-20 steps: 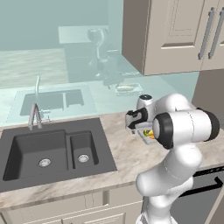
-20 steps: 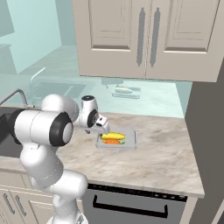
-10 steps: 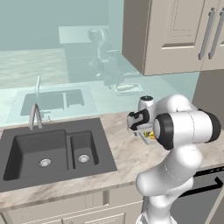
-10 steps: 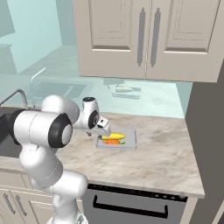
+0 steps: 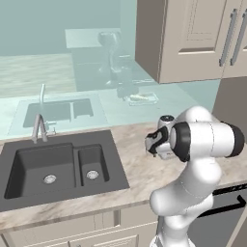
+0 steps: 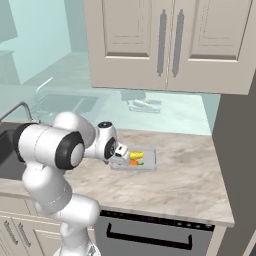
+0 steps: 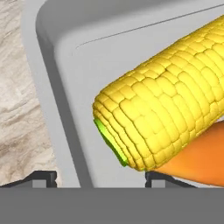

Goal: Take the carrot and corn out of the freezer and place them in the tupperware container on the counter. Then put the tupperware containing the vegetables back in the freezer.

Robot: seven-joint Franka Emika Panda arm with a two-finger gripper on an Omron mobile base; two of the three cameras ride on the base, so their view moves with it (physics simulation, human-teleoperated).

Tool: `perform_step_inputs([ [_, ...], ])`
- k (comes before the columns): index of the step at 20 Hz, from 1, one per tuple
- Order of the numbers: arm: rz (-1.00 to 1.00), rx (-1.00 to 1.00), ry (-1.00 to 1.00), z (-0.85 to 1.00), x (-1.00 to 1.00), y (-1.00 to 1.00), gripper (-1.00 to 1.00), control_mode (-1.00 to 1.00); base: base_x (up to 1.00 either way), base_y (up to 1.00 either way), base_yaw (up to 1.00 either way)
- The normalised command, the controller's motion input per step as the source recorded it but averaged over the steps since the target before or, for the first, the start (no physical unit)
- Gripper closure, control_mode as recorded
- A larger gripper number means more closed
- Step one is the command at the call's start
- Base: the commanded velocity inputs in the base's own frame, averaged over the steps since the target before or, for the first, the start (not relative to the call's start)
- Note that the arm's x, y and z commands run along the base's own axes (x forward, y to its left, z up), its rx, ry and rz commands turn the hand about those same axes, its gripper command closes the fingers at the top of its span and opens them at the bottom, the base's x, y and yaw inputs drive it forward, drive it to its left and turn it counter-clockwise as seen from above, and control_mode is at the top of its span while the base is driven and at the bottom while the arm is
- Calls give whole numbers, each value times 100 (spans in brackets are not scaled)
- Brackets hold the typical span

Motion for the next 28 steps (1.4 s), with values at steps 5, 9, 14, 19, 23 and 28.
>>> perform_step_inputs([
  [5, 0, 1, 0, -33, 29, -7, 100, -100, 0, 0, 0],
  [9, 0, 0, 0, -26, -1, 0, 100, -100, 0, 0, 0],
  [14, 0, 0, 0, -3, -3, -1, 100, -100, 0, 0, 0],
  [19, 3, 0, -2, 7, -6, 7, 100, -100, 0, 0, 0],
  [23, 10, -3, 2, 27, 0, 17, 100, -100, 0, 0, 0],
  [28, 23, -6, 4, 46, 2, 3, 100, -100, 0, 0, 0],
])
